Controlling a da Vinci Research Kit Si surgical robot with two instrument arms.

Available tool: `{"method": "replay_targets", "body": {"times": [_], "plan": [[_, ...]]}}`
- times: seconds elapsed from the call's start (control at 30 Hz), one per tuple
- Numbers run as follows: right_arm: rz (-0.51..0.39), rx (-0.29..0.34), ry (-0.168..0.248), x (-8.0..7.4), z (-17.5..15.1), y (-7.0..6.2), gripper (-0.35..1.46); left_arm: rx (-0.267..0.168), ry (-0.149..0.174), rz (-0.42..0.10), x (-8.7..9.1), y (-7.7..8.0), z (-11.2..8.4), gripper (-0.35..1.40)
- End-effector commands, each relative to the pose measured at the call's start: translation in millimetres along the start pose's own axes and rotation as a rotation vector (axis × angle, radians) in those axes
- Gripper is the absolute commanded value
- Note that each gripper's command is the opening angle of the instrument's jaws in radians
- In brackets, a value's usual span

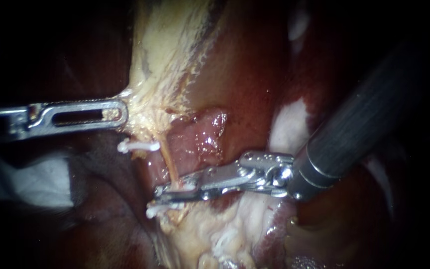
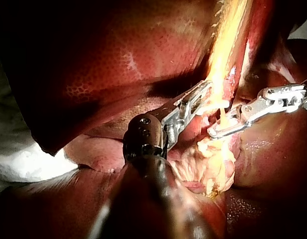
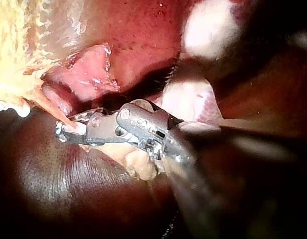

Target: Going back first clip right tube

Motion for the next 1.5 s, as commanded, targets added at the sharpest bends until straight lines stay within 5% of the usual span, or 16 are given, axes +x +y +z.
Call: {"method": "replay_targets", "body": {"times": [0.03,0.1,0.3,0.37,0.8,1.5], "plan": [[0.000,0.001,0.000,0.0,0.0,0.0,-0.35,0.000,0.000,0.000,0.0,-0.1,-0.1,-0.35],[0.000,0.001,0.000,0.0,0.1,-0.1,-0.35,0.000,0.000,0.000,0.0,-0.1,-0.1,-0.35],[-0.016,-0.009,0.033,0.5,0.3,0.1,0.39,-0.001,-0.001,0.000,0.1,-0.3,-0.1,-0.35],[-0.045,-0.022,0.052,0.8,0.5,0.2,0.49,-0.001,-0.001,-0.001,0.1,-0.4,-0.2,-0.35],[-0.226,-0.114,0.088,1.5,-2.9,1.1,0.60,-0.003,-0.003,-0.002,0.3,-0.9,-0.3,-0.35],[-0.359,-0.137,0.082,2.6,-18.5,-4.9,0.60,-0.004,-0.004,0.000,0.6,-0.6,0.0,-0.35]]}}
